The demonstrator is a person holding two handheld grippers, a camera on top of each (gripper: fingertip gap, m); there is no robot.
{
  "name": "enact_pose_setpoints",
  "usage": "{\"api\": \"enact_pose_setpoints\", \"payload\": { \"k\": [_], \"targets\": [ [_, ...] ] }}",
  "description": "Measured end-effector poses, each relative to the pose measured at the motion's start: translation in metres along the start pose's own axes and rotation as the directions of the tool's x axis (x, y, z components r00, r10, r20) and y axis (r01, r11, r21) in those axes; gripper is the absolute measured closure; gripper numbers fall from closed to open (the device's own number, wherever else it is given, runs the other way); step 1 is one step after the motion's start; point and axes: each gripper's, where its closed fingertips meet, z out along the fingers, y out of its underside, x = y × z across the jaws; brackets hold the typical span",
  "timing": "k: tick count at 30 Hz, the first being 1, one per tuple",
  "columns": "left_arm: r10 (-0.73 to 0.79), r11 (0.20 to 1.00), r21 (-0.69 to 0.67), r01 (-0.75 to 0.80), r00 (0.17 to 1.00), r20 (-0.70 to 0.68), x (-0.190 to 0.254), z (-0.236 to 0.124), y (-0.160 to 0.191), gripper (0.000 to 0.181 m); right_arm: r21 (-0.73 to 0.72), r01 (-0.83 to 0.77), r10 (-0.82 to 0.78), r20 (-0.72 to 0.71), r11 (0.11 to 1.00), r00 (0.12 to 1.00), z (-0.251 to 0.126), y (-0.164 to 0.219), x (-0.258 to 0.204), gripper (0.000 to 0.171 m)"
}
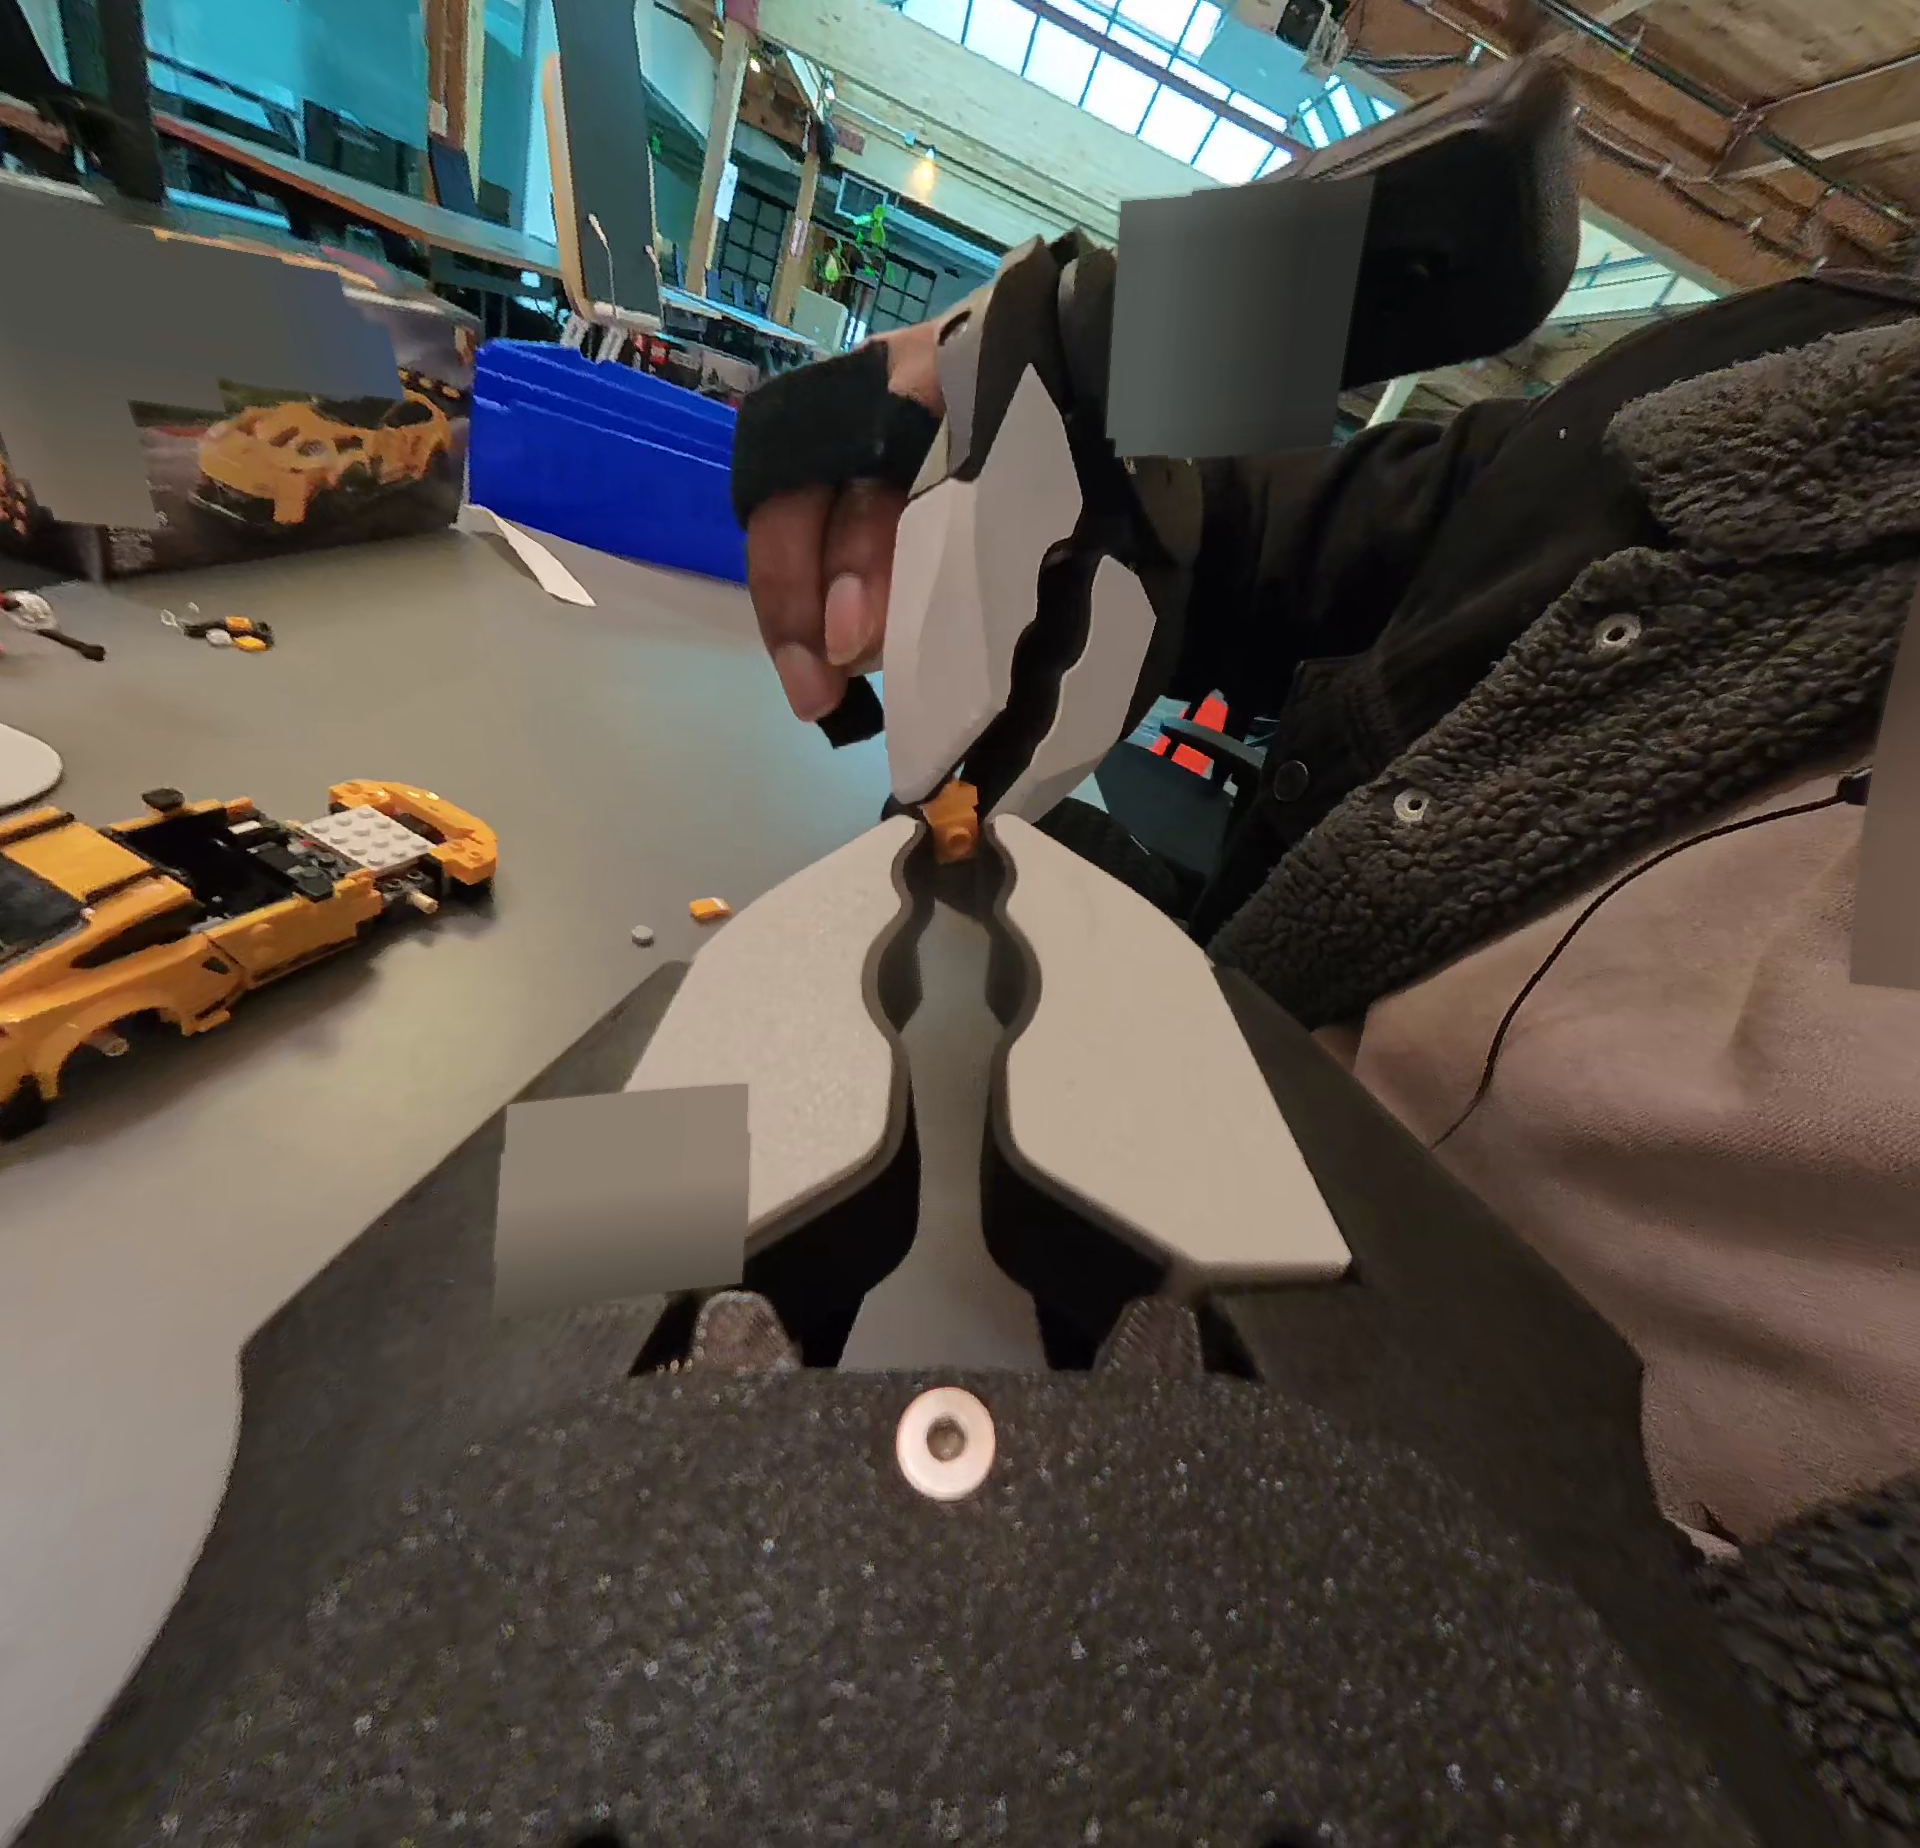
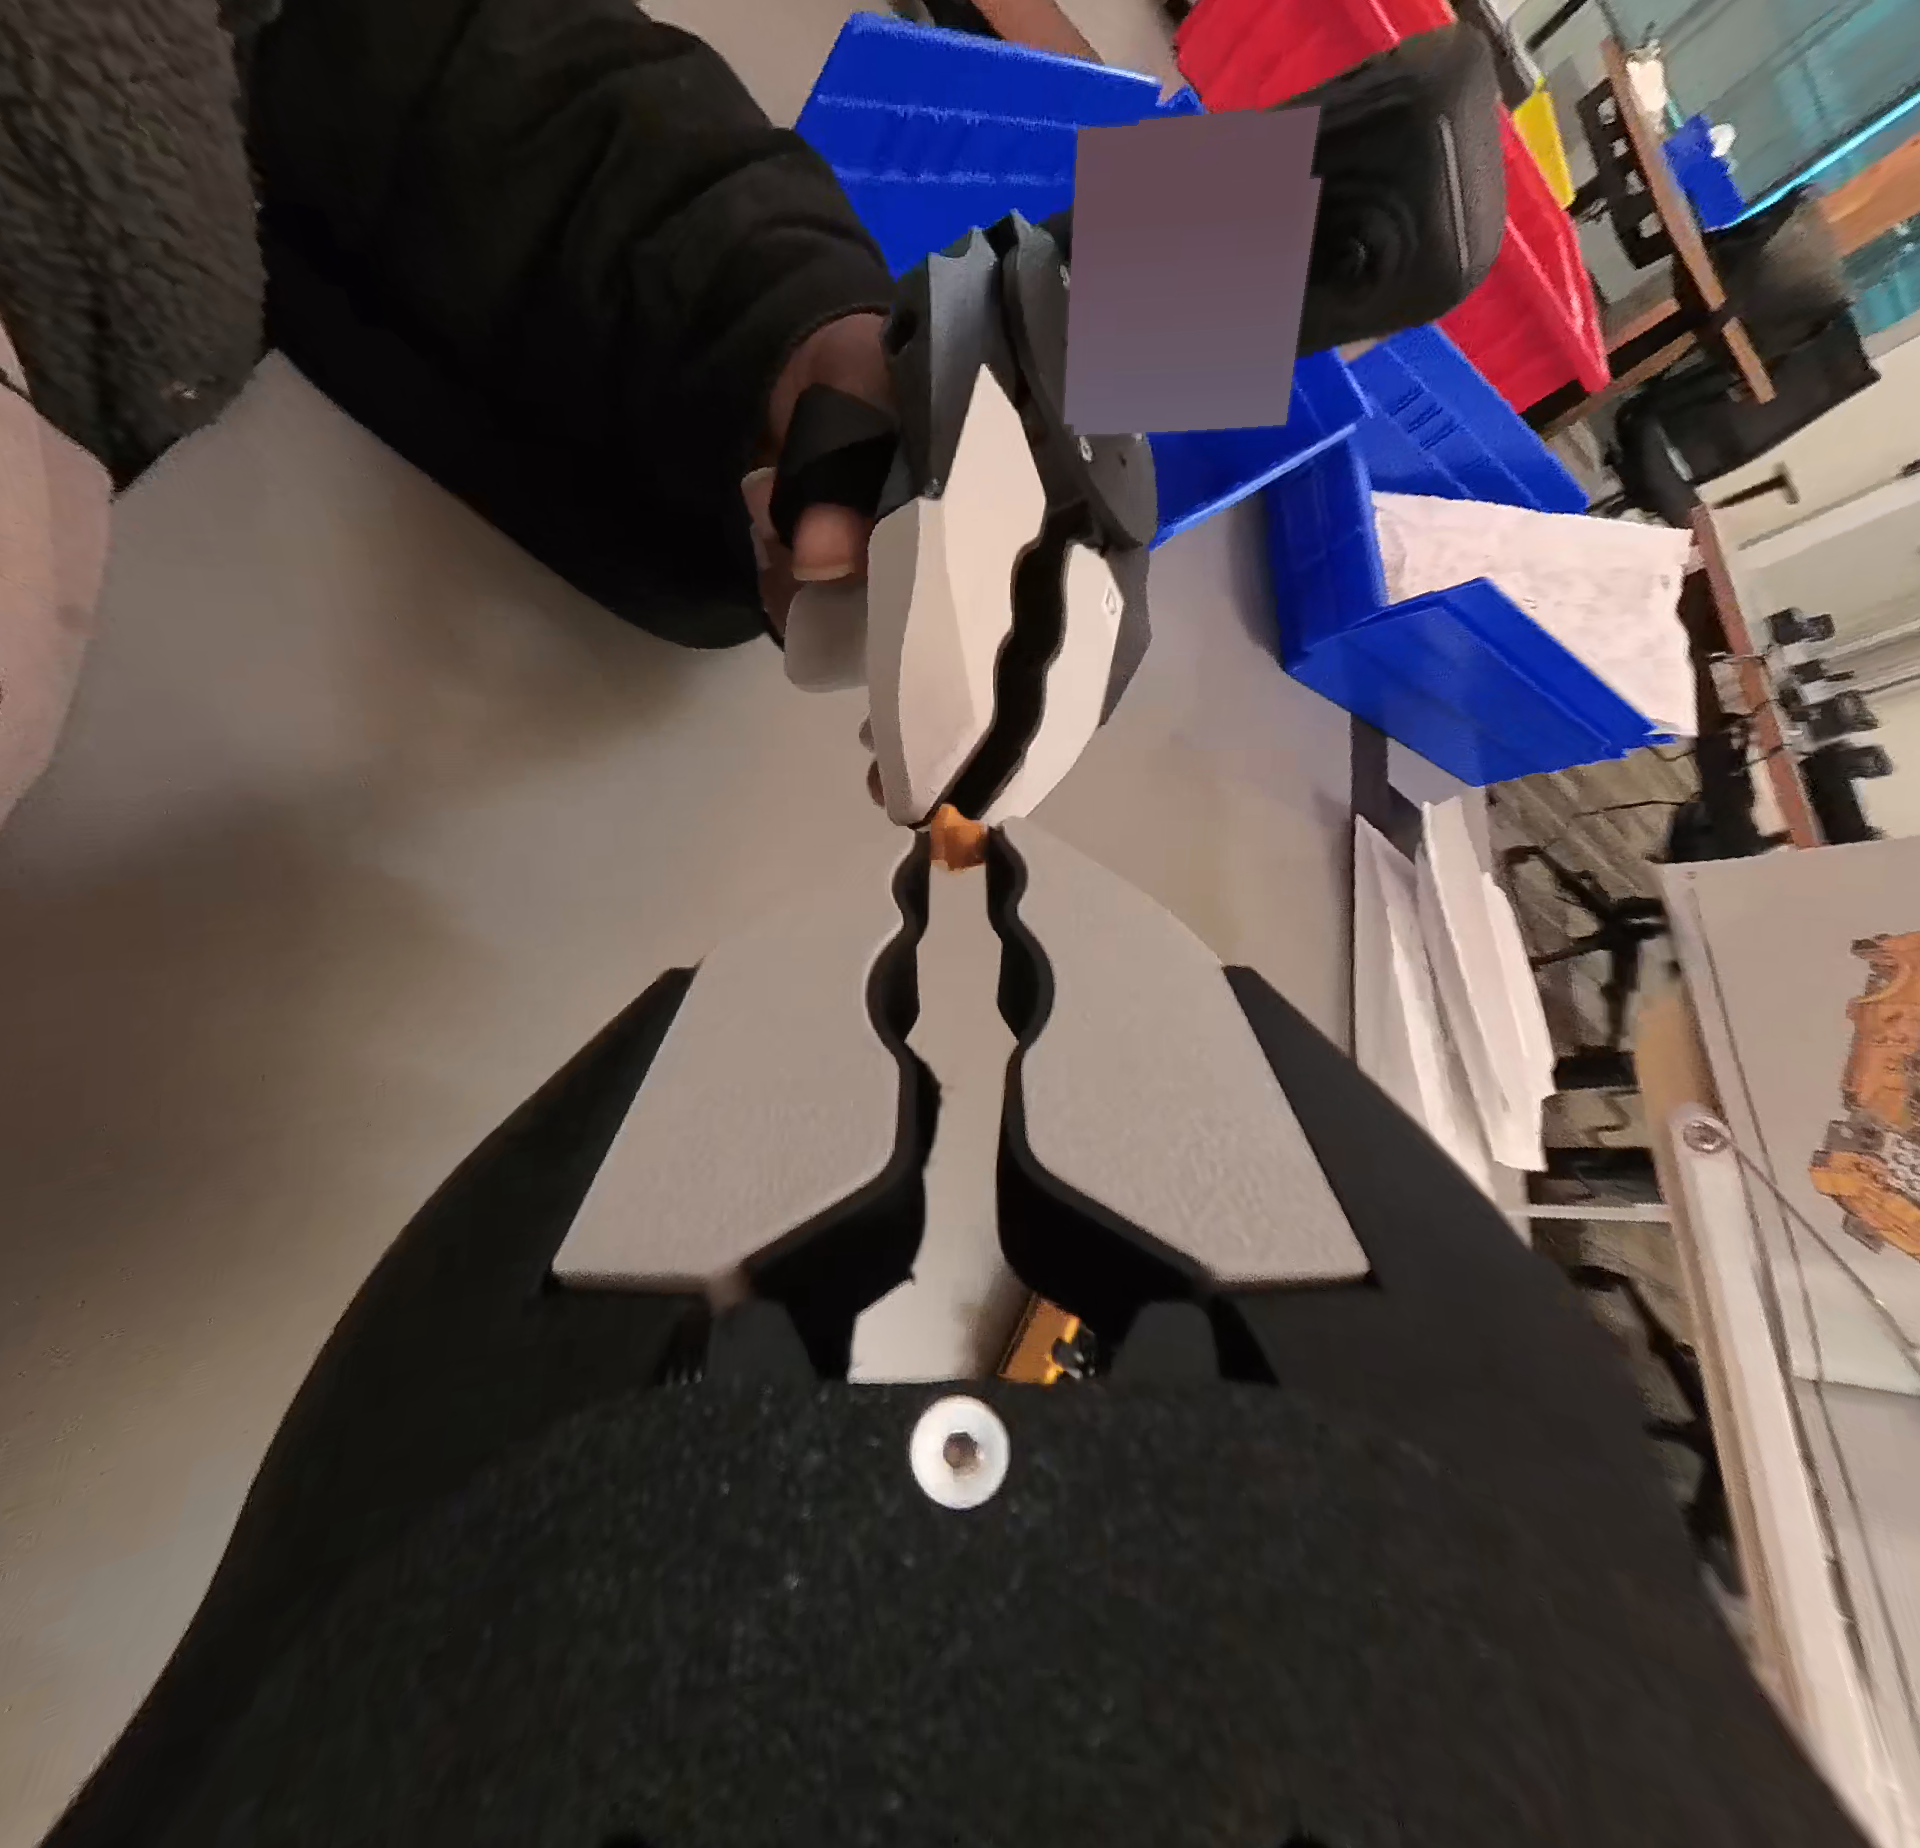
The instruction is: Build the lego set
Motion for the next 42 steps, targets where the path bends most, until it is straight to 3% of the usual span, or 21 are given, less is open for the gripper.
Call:
{"api": "enact_pose_setpoints", "payload": {
  "k": [7,16,29,37,42],
  "targets": [
    [0.323,0.944,-0.13,-0.304,0.934,0.155,-0.006,0.002,0.008,0.173,-0.001,-0.242,0.238,0.199,0.97,0.951,-0.009,0.005,-0.002,0.158],
    [0.522,0.847,-0.238,-0.476,0.83,0.197,-0.007,0.007,0.016,0.173,-0.095,-0.176,0.196,0.285,0.98,0.938,-0.002,0.011,-0.015,0.161],
    [0.724,0.69,-0.345,-0.637,0.61,0.321,-0.014,0.006,0.008,0.174,-0.092,-0.368,0.369,-0.005,0.925,0.929,-0.002,0.012,-0.003,0.162],
    [0.809,0.586,-0.42,-0.693,0.481,0.337,-0.016,0.009,0.009,0.174,-0.099,-0.42,0.415,-0.072,0.902,0.907,-0.003,0.014,-0.003,0.162],
    [0.813,0.581,-0.422,-0.695,0.481,0.328,-0.015,0.01,0.011,0.174,-0.105,-0.397,0.391,-0.073,0.912,0.917,-0.002,0.014,-0.006,0.162]
  ]
}}
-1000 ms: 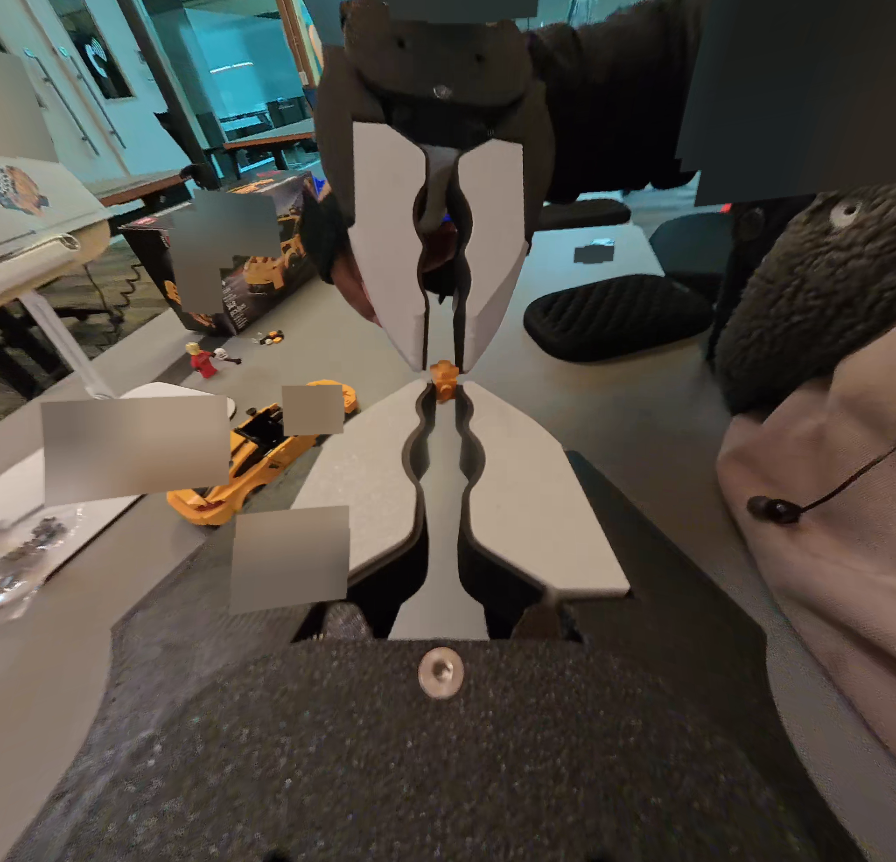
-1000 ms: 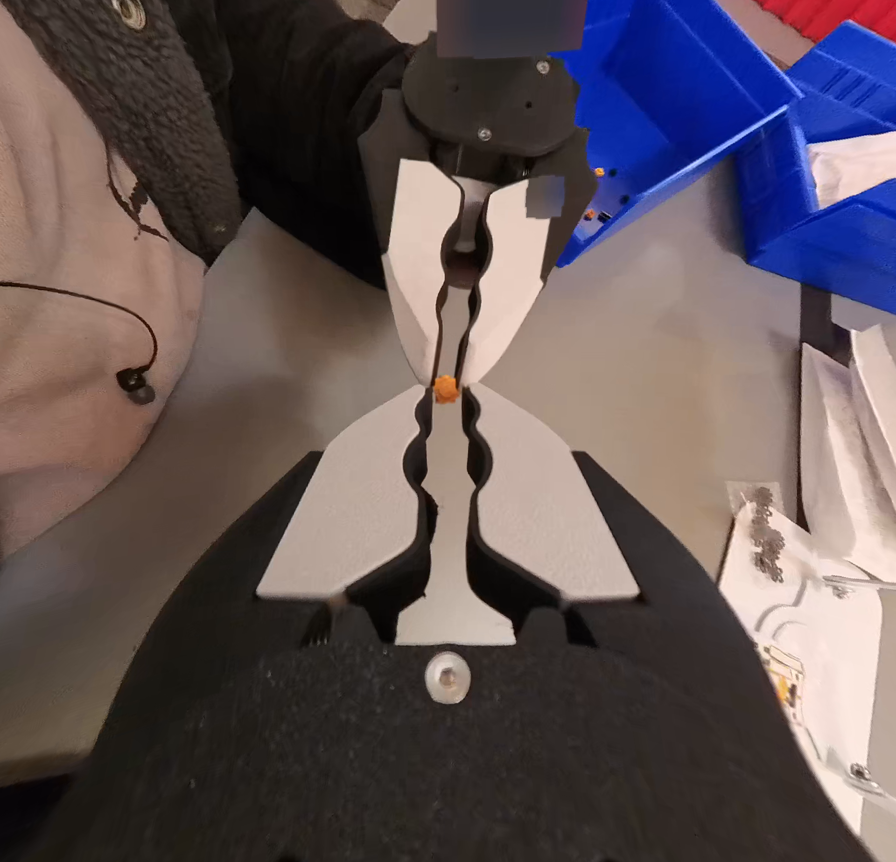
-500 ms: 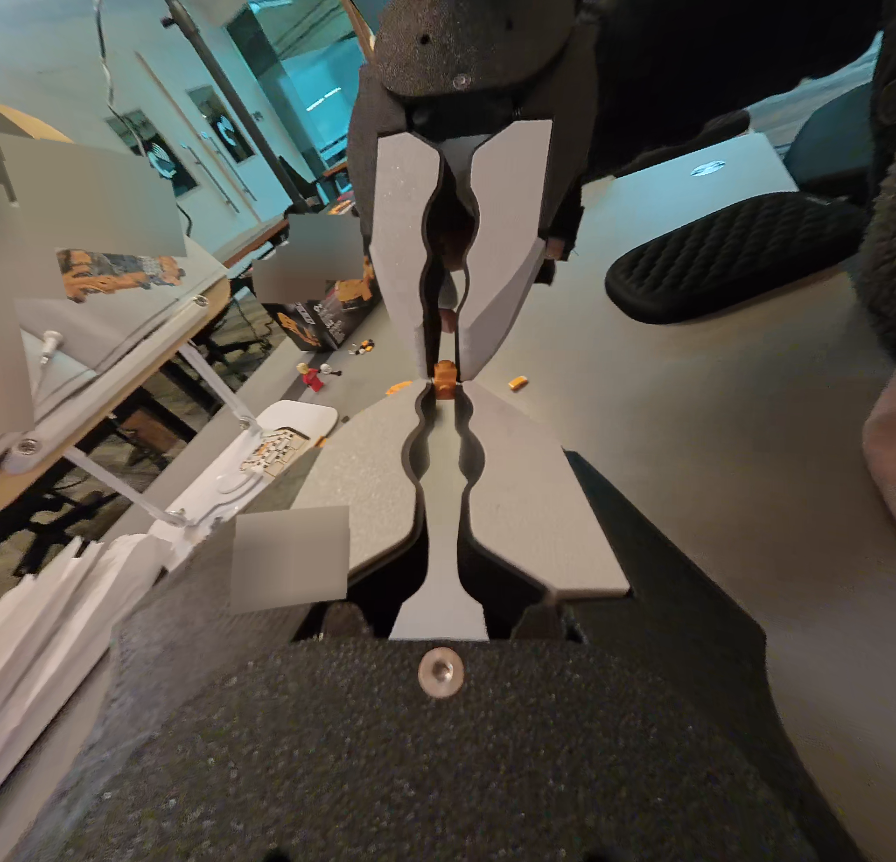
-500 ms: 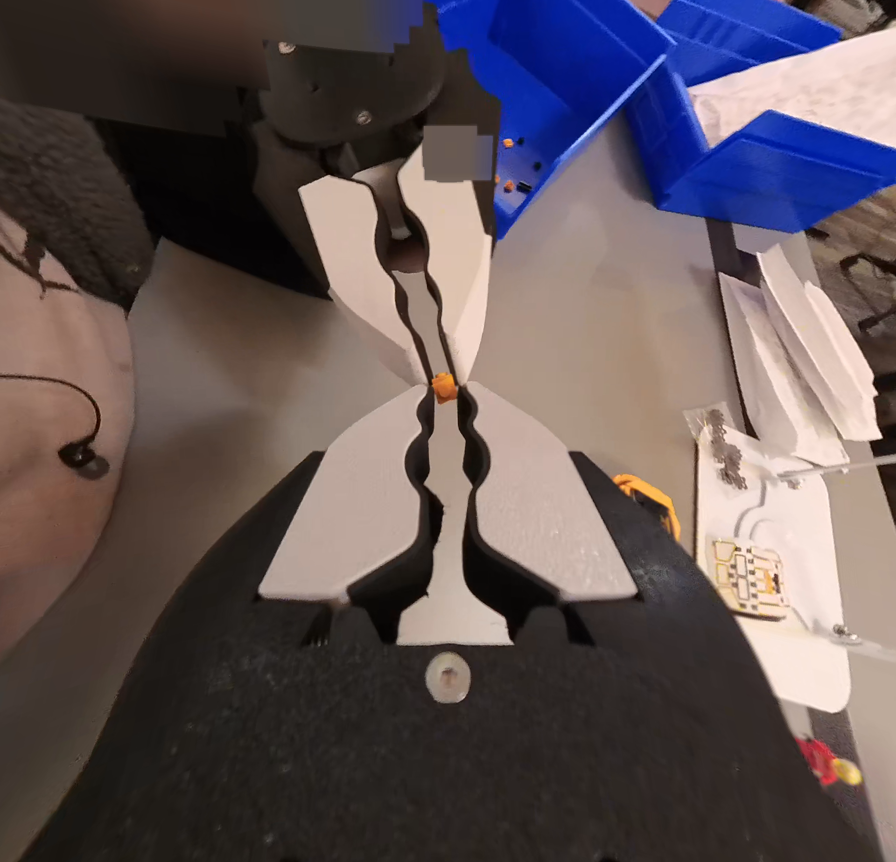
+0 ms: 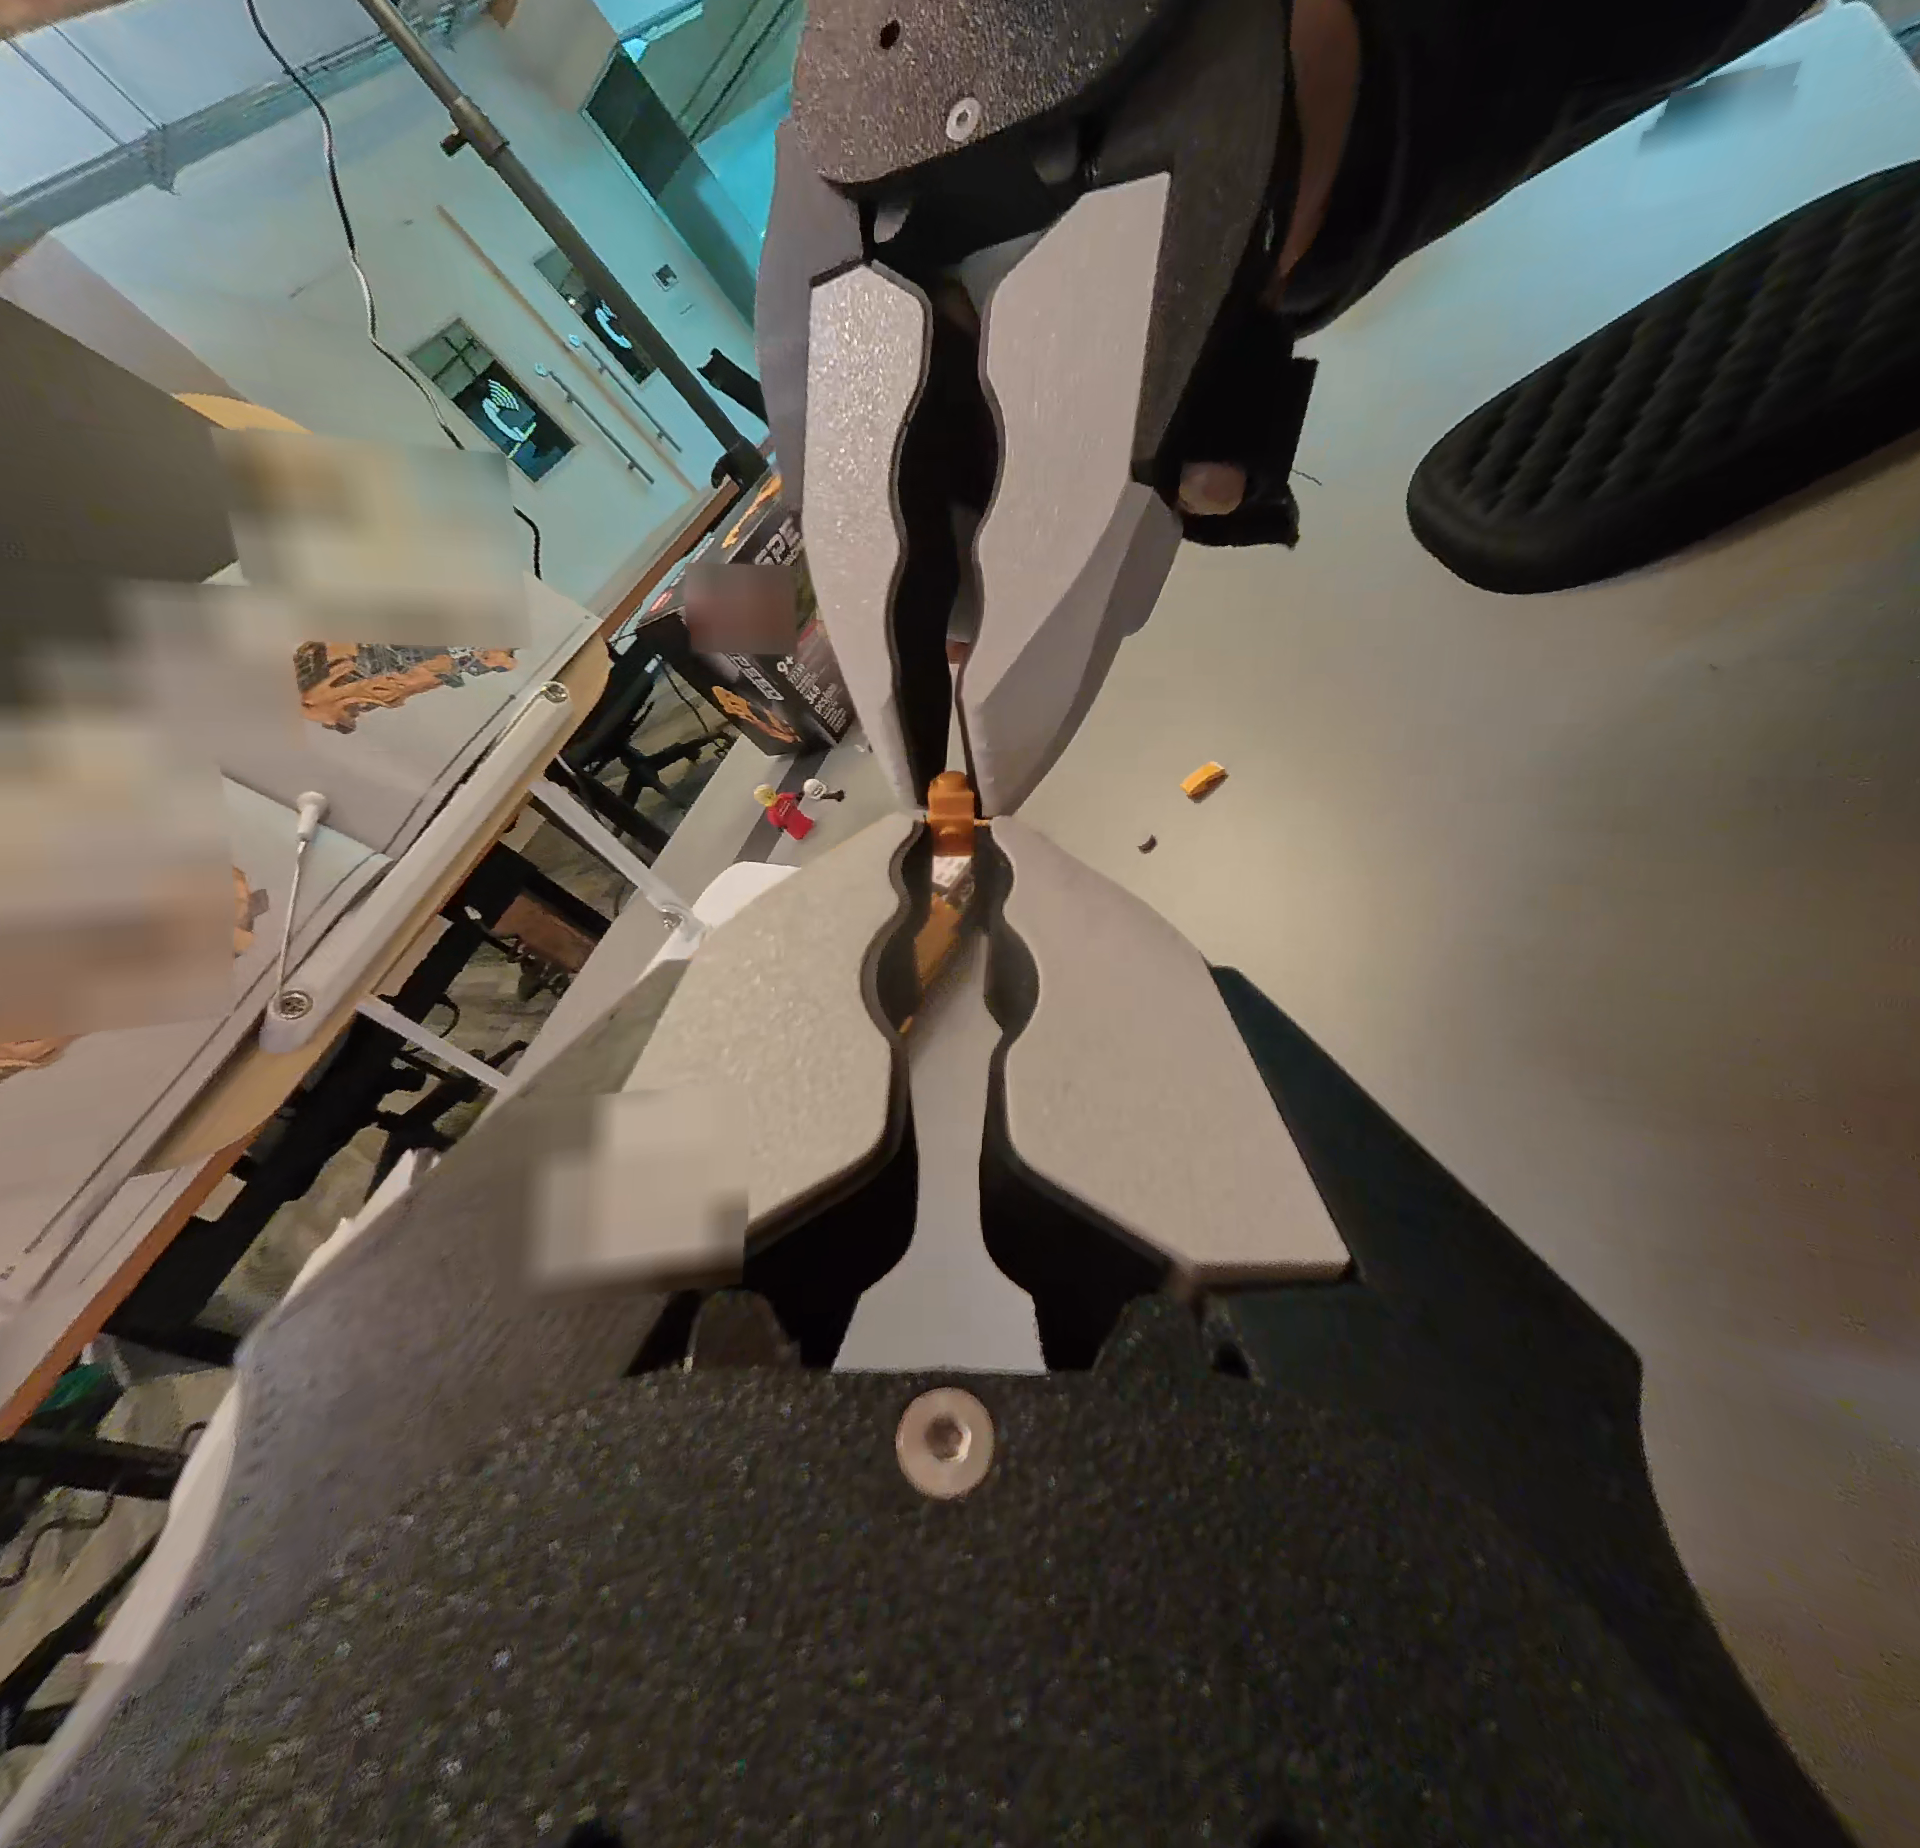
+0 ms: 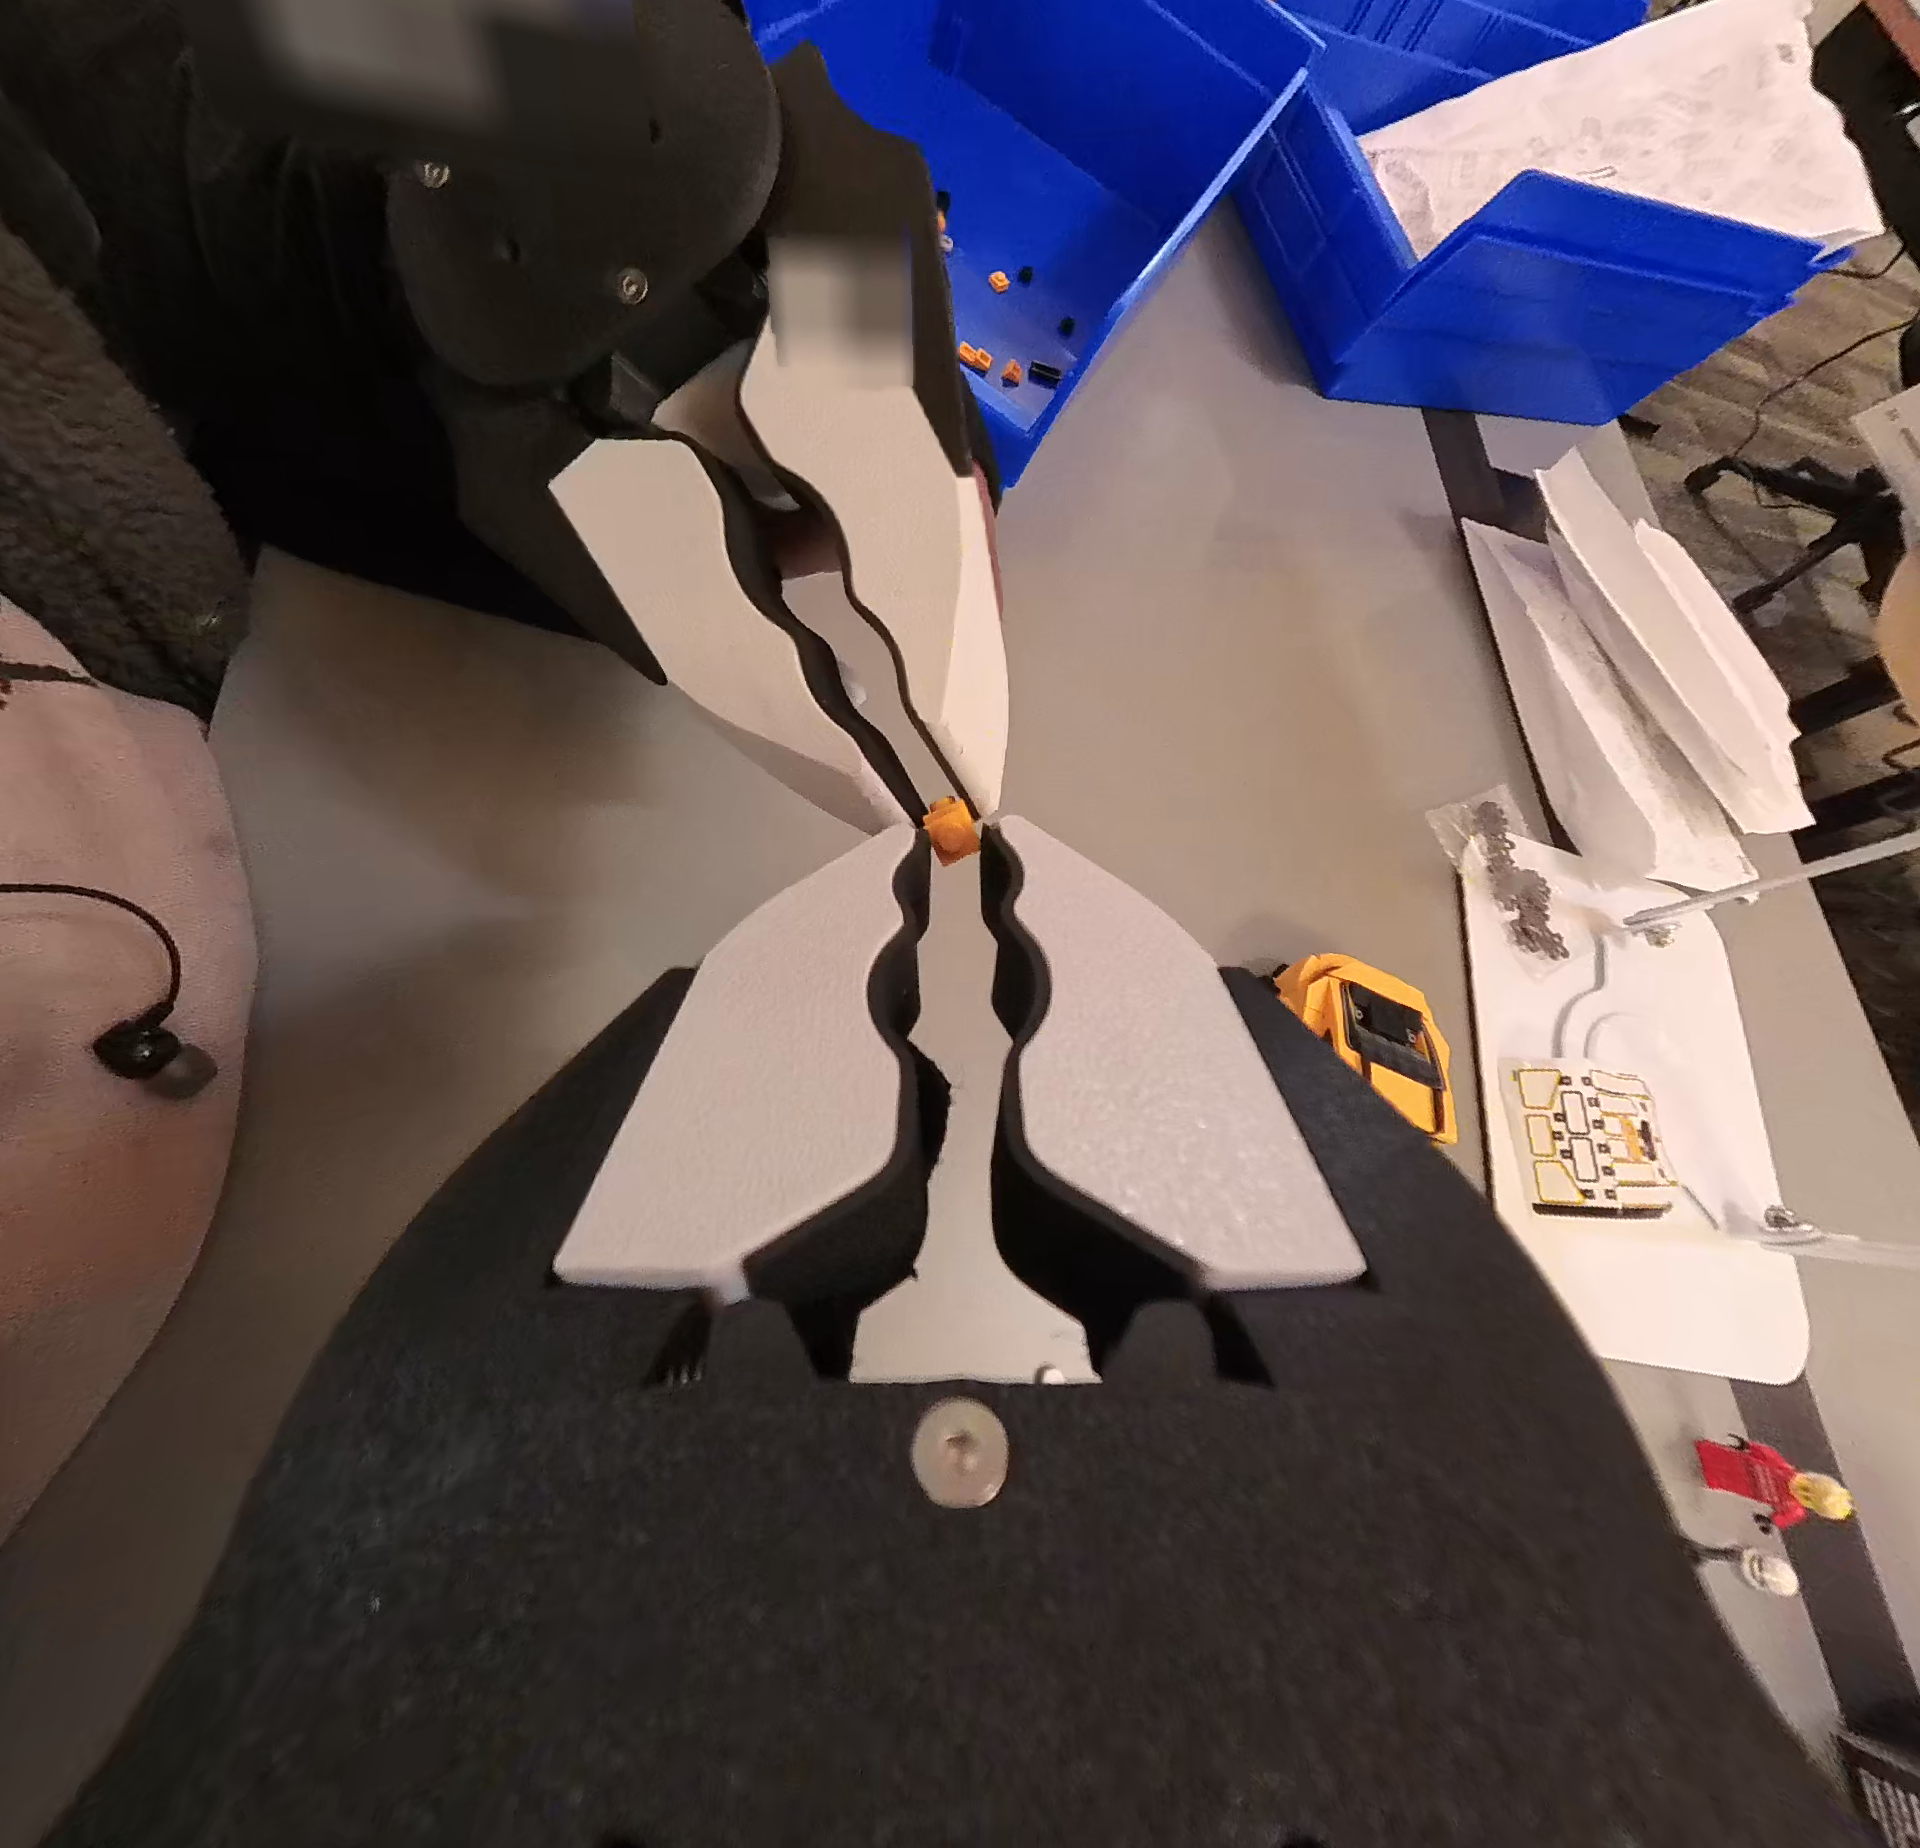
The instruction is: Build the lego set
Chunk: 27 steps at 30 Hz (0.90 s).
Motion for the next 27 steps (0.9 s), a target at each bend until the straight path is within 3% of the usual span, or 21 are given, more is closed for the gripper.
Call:
{"api": "enact_pose_setpoints", "payload": {
  "k": [20,23,27],
  "targets": [
    [0.133,0.99,-0.067,-0.127,0.987,0.09,0.002,0.005,0.007,0.174,-0.01,-0.158,0.158,-0.05,0.987,0.986,0.003,-0.001,0.002,0.162],
    [0.082,0.996,-0.025,-0.081,0.996,0.043,0.007,0.006,0.006,0.174,-0.003,-0.113,0.113,-0.034,0.994,0.993,0.001,0.002,-0.001,0.162],
    [-0.088,0.991,0.096,0.095,0.993,-0.078,0.011,0.001,-0.006,0.172,0.077,-0.03,0.026,0.052,0.997,0.998,-0.007,-0.002,-0.01,0.163]
  ]
}}
